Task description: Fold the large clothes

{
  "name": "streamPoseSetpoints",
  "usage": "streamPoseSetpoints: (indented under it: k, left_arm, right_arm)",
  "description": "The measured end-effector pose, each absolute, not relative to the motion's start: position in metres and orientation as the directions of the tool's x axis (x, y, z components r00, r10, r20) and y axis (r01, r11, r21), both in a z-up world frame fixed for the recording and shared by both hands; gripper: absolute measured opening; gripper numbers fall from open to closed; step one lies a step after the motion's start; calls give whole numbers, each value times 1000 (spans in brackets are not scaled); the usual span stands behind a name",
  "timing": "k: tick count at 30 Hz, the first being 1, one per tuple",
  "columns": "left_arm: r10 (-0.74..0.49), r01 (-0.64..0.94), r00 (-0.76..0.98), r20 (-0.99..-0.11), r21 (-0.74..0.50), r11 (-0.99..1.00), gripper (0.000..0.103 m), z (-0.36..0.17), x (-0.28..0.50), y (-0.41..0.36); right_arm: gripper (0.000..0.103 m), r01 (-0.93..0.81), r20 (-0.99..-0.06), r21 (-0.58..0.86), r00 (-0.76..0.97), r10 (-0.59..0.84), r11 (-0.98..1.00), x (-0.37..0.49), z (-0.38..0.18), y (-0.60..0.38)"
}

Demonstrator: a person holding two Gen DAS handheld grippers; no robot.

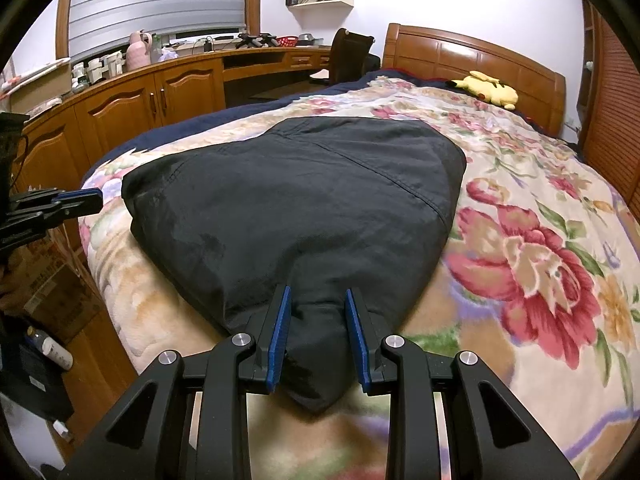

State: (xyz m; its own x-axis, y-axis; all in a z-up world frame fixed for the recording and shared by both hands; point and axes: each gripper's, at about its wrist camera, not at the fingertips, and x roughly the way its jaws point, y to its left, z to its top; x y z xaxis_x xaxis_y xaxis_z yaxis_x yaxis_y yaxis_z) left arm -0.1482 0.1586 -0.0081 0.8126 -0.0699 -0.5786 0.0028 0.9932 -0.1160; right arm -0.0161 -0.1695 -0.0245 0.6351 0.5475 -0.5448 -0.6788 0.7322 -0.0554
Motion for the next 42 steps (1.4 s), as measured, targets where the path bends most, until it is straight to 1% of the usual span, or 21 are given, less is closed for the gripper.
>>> streamPoseSetpoints:
  k: [2, 3, 4, 5, 6, 21, 26, 27, 28, 29, 33, 37, 38, 42]
  left_arm:
    - [-70, 8, 816, -574, -109, 994, 48, -8, -150, 158]
    - [-63, 6, 813, -578, -100, 995, 51, -9, -150, 157]
    - [-53, 3, 812, -581, -87, 996, 64, -10, -150, 156]
    - [-47, 3, 813, -580, -76, 997, 80, -11, -150, 154]
    - [-47, 7, 816, -577, -72, 997, 83, -12, -150, 154]
    - [-29, -17, 801, -598, -72, 997, 83, -20, -142, 152]
    - [-41, -11, 801, -597, -84, 996, 83, -23, -138, 151]
    - [-43, -11, 800, -598, -86, 996, 83, -24, -137, 151]
    - [-43, -11, 801, -598, -87, 996, 83, -25, -135, 150]
    - [-45, -11, 802, -595, -90, 996, 83, -26, -133, 150]
    - [-52, -16, 804, -592, -108, 994, 83, -31, -126, 151]
    - [-44, -23, 797, -603, -103, 994, 83, -37, -118, 154]
    - [-40, -25, 792, -609, -99, 995, 83, -39, -116, 155]
    - [-32, -35, 782, -622, -95, 995, 83, -46, -110, 159]
  right_arm:
    - [29, -679, -543, -53, 635, 549, 732, -16, -25, -170]
    - [29, -678, -541, -56, 637, 549, 733, -16, -25, -171]
    - [29, -677, -540, -59, 640, 548, 733, -17, -25, -170]
    - [29, -676, -538, -61, 642, 546, 734, -17, -26, -170]
    - [29, -675, -536, -63, 644, 546, 735, -18, -26, -170]
    - [29, -674, -519, -63, 652, 553, 736, -20, -29, -174]
    - [30, -686, -525, -22, 627, 576, 727, -16, -20, -181]
    - [31, -690, -525, -8, 619, 584, 724, -14, -16, -183]
    - [37, -688, -524, -2, 619, 586, 725, -12, -13, -187]
    - [41, -684, -520, -8, 625, 582, 729, -10, -9, -189]
    - [42, -663, -501, -67, 669, 550, 746, -1, 4, -197]
    - [57, -639, -489, -85, 695, 527, 764, 24, 13, -202]
    - [58, -632, -487, -83, 701, 522, 771, 32, 14, -203]
    - [59, -615, -497, -62, 702, 510, 786, 72, 16, -197]
